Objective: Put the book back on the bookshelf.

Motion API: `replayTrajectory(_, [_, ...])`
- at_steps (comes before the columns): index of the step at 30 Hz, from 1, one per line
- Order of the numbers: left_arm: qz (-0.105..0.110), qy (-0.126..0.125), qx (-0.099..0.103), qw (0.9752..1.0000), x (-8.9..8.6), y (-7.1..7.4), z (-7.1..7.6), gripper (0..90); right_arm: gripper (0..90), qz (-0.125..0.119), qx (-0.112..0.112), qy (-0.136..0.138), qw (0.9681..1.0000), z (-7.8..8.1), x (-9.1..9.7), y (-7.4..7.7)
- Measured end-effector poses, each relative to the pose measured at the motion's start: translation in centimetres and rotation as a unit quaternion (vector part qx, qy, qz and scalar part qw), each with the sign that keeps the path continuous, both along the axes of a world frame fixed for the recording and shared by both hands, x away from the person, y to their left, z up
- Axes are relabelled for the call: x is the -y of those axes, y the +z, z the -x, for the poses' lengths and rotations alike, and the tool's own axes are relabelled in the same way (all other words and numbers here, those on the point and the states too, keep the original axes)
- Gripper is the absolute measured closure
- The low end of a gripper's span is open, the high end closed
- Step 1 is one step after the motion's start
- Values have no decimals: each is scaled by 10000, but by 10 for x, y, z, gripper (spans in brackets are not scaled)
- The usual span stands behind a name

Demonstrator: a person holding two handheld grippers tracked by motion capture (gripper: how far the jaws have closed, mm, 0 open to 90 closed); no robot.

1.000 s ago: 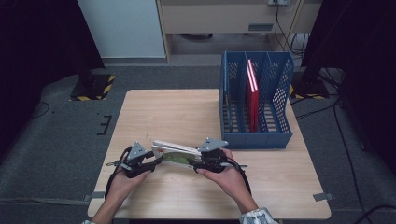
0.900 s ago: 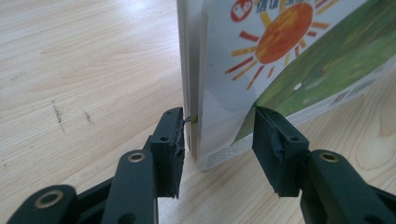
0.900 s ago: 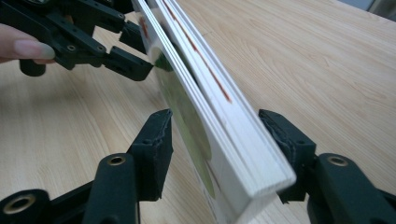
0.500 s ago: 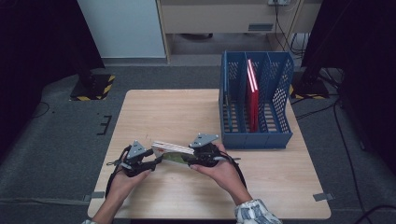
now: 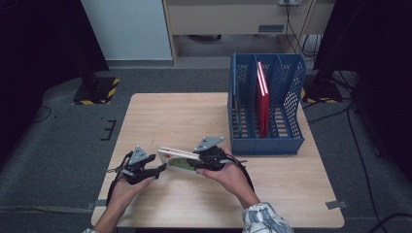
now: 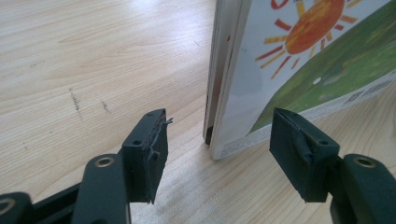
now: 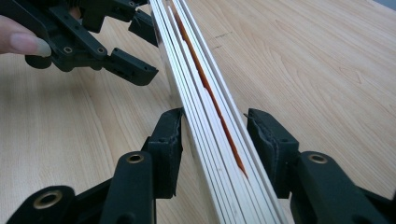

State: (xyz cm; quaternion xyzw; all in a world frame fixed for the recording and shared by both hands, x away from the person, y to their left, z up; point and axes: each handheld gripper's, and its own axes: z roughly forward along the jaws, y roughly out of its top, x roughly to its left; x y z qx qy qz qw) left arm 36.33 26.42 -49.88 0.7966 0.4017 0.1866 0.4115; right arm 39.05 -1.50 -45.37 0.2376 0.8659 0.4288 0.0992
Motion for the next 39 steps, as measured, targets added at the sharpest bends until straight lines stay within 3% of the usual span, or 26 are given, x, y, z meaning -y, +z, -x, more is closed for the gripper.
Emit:
replayTrajectory(5, [25, 39, 9, 10000, -2, 1, 1, 361, 588, 39, 9, 58, 10000, 0, -3, 1])
replayTrajectory(15, [14, 122, 11, 9999, -7, 1, 0, 360, 739, 38, -81, 190, 9998, -1, -6, 0])
replayTrajectory(20, [-87, 218, 15, 9997, -11, 1, -1, 352, 760, -85, -105, 37, 9999, -1, -2, -1])
replayTrajectory(27, [-401, 480, -3, 9980, -17, -2, -5, 241, 763, -205, -18, -264, 9994, 2, 9, 2])
replayTrajectory(34, [-590, 750, -239, 9951, -28, -10, -12, 112, 763, -370, 20, -492, 9981, 6, 26, 8])
replayTrajectory(39, [-570, 870, -357, 9939, -34, -13, -15, 71, 763, -447, 71, -629, 9970, 12, 39, 11])
